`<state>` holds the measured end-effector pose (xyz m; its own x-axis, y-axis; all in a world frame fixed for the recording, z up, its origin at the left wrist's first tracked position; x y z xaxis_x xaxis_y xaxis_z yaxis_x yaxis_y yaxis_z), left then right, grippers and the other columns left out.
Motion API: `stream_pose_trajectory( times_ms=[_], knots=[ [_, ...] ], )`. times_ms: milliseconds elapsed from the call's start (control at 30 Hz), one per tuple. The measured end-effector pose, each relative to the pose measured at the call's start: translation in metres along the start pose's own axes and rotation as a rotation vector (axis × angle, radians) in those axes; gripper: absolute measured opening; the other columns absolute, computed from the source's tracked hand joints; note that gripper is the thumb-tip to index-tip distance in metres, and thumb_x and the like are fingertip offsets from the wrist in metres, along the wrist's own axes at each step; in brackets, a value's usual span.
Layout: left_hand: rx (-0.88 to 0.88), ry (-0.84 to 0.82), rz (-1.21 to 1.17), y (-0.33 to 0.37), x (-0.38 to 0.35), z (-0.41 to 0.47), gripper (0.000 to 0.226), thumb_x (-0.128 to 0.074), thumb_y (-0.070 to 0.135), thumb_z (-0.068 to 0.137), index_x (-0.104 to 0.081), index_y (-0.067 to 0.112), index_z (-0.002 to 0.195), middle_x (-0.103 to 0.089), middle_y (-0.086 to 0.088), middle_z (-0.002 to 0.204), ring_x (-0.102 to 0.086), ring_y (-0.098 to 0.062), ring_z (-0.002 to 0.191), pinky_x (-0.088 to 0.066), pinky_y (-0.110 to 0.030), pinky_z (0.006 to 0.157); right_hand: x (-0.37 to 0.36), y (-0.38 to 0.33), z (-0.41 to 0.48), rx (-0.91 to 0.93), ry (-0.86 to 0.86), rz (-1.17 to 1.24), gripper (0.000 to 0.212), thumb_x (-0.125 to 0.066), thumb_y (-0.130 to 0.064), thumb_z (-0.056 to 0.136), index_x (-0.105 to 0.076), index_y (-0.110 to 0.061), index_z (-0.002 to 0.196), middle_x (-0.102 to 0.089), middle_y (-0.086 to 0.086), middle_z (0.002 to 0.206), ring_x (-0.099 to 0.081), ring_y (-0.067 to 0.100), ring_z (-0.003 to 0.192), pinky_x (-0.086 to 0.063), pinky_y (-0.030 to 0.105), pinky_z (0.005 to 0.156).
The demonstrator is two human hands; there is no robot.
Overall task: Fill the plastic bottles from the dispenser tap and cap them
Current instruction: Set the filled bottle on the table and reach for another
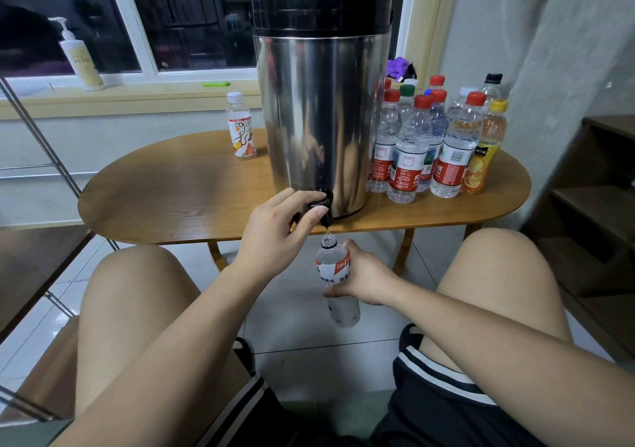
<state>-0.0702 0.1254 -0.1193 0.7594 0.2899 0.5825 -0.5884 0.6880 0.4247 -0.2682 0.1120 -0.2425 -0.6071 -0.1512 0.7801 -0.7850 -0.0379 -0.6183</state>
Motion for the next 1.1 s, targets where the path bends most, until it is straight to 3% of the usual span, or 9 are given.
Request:
stream_pose_trajectory(
  times_ms=[533, 733, 1100],
  knots=[
    [-0.015, -0.001, 0.014, 0.0012, 0.0009, 0.0005, 0.027, -0.064, 0.039, 0.11, -0.076, 0.024, 0.129, -0.058, 0.02, 0.094, -0.06, -0.006, 0.087, -0.043, -0.019, 0.074, 0.0008, -0.0028, -0.0013, 0.011, -0.005, -0.006, 0.088, -0.099, -0.055, 0.065, -0.044, -0.03, 0.13, -0.068, -0.009, 0.119, -0.067, 0.016, 0.106, -0.059, 0.034, 0.088],
    [-0.025, 0.011, 0.004, 0.001, 0.0004, 0.0002, 0.028, -0.065, 0.04, 0.109, -0.077, 0.023, 0.129, -0.053, 0.03, 0.091, -0.058, 0.002, 0.085, -0.04, -0.015, 0.073, 0.0006, -0.0024, -0.0019, 0.011, -0.003, 0.009, 0.087, -0.1, -0.053, 0.066, -0.045, -0.03, 0.13, -0.069, -0.008, 0.119, -0.067, 0.017, 0.107, -0.057, 0.032, 0.086],
    [-0.036, 0.021, -0.004, 0.0007, -0.0004, 0.0002, 0.026, -0.069, 0.037, 0.107, -0.077, 0.022, 0.127, -0.052, 0.032, 0.088, -0.057, 0.001, 0.081, -0.04, -0.016, 0.072, 0.0002, -0.0011, -0.0008, 0.018, 0.001, 0.013, 0.088, -0.101, -0.054, 0.064, -0.046, -0.028, 0.128, -0.07, -0.006, 0.117, -0.069, 0.019, 0.107, -0.061, 0.042, 0.094]
  ],
)
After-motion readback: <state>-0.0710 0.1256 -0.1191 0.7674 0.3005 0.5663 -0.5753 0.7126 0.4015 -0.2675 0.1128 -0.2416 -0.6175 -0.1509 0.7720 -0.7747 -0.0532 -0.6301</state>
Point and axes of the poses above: each hand's wrist, its own z-axis towards the middle knuckle, its own x-axis out of the back of the hand, y = z × x, the point moved 4 cm from there along z, towards the middle knuckle
